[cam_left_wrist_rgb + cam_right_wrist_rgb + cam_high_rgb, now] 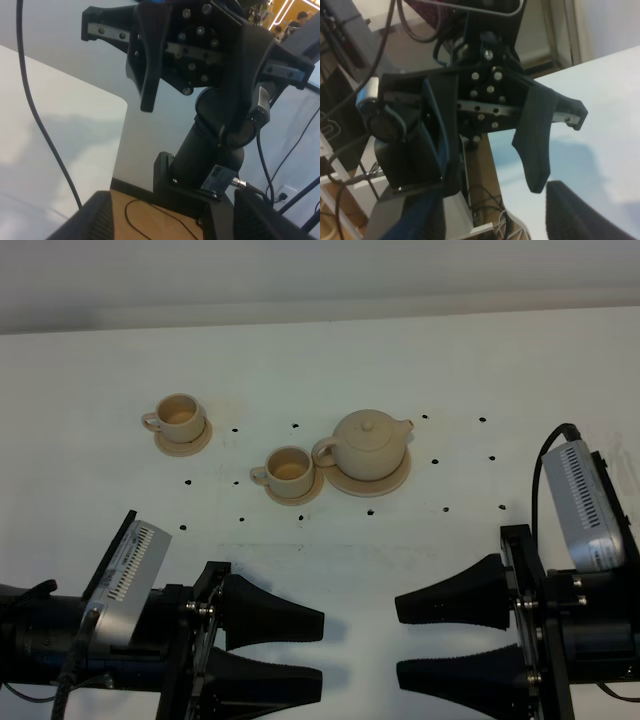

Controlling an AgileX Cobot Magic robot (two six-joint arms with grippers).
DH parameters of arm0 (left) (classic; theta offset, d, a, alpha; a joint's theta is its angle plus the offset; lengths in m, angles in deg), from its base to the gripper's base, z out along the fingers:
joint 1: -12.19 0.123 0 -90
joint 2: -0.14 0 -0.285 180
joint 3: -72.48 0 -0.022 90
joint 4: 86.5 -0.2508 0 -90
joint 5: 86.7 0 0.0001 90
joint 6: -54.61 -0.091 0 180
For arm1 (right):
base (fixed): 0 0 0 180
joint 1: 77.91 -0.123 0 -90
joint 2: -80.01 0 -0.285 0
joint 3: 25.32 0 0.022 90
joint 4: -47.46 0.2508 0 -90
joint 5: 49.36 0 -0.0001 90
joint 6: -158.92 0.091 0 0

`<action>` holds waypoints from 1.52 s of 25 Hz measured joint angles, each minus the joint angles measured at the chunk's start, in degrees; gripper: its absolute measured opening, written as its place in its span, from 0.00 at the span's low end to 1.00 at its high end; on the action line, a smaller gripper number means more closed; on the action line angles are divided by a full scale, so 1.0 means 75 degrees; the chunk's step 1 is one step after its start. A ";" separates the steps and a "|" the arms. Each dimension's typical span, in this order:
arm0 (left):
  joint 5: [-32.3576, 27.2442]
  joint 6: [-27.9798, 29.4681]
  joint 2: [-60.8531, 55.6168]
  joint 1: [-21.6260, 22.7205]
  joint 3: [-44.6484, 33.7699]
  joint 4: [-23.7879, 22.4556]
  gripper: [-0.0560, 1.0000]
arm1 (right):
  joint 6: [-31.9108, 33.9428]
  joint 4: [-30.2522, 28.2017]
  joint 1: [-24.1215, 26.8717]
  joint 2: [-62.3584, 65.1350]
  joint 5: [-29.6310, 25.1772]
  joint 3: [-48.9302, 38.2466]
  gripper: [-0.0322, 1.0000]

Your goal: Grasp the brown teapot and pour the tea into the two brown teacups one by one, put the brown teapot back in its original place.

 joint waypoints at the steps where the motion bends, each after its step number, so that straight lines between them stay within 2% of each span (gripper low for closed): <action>1: 0.0000 0.0000 0.0000 0.0000 0.0000 0.0000 0.52 | 0.0000 -0.0043 0.0000 0.0000 0.0010 0.0000 0.46; 16: 0.0000 0.0025 0.0000 0.0000 0.0000 0.0000 0.52 | 0.0242 -0.0276 0.0000 0.0000 0.0046 0.0000 0.46; 19: 0.0000 0.0555 0.0000 0.0108 0.0104 0.0000 0.52 | 0.0559 -0.0324 0.0000 0.0000 0.0083 0.0000 0.46; 23: 0.0007 0.1704 -0.0247 0.0767 0.0569 -0.0233 0.52 | 0.1172 -0.0501 0.0000 0.0000 0.0121 0.0041 0.46; 26: 0.0000 0.2909 -0.0699 0.1352 0.1085 -0.0985 0.52 | 0.1913 -0.0742 0.0000 0.0000 0.0419 0.0245 0.46; 31: 0.0292 0.5698 -0.1762 0.1941 0.2111 -0.3047 0.52 | 0.3161 -0.1221 0.0000 0.0000 0.1772 0.0640 0.46; 38: 0.1321 1.0594 -0.3509 0.1955 0.2970 -0.7067 0.52 | 0.4707 -0.1863 0.0000 -0.0007 0.3245 0.1418 0.46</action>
